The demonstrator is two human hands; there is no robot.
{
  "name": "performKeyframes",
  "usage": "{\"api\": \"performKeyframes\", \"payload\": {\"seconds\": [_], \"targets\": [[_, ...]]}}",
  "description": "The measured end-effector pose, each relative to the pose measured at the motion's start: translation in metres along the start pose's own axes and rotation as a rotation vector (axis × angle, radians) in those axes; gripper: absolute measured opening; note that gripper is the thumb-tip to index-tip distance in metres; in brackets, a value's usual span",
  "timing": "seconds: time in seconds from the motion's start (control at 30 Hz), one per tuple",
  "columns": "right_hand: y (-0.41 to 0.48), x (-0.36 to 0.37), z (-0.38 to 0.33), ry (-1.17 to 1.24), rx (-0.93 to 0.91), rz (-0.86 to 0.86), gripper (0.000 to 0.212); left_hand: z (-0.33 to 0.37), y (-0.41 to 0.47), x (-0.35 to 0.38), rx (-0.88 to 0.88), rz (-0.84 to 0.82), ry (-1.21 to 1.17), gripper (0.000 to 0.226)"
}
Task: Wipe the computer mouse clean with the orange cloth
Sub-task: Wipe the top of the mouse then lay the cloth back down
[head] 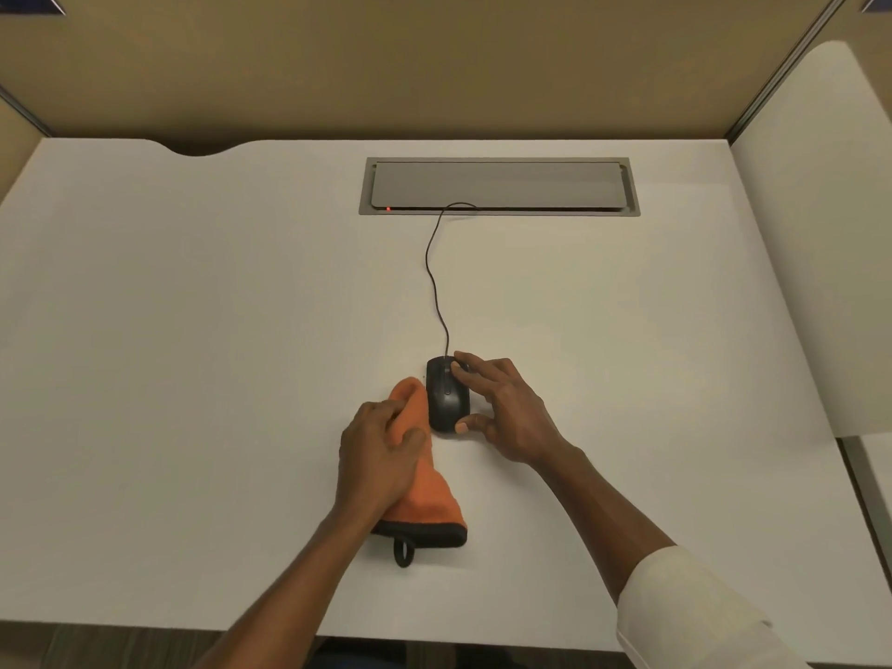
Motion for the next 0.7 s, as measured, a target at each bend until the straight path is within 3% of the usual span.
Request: {"api": "performKeyframes", "payload": {"seconds": [0.13, 0.3, 0.7], "targets": [[0.000, -0.001, -0.001, -0.006, -0.002, 0.002, 0.083, 0.010, 0.022, -0.006, -0.031, -0.011, -0.025, 0.044], [0.000, 0.000, -0.001, 0.004, 0.003, 0.006, 0.085, 0.035, 0.057, -0.019, -0.092, -0.038, -0.129, 0.022], [0.005, 0.002, 0.000, 0.059, 0.002, -0.002, 0.089, 0.025, 0.047, -0.019, -0.090, -0.074, -0.125, 0.025]]}}
Point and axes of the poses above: each hand's wrist, its own y-axis towards the middle knuckle, its own x-axis out of the palm, z = x × y, the point moved 6 cm from there along y, towards the middle knuckle, and after that the axes turned 10 degrees about -y, right-handed, at the moved point
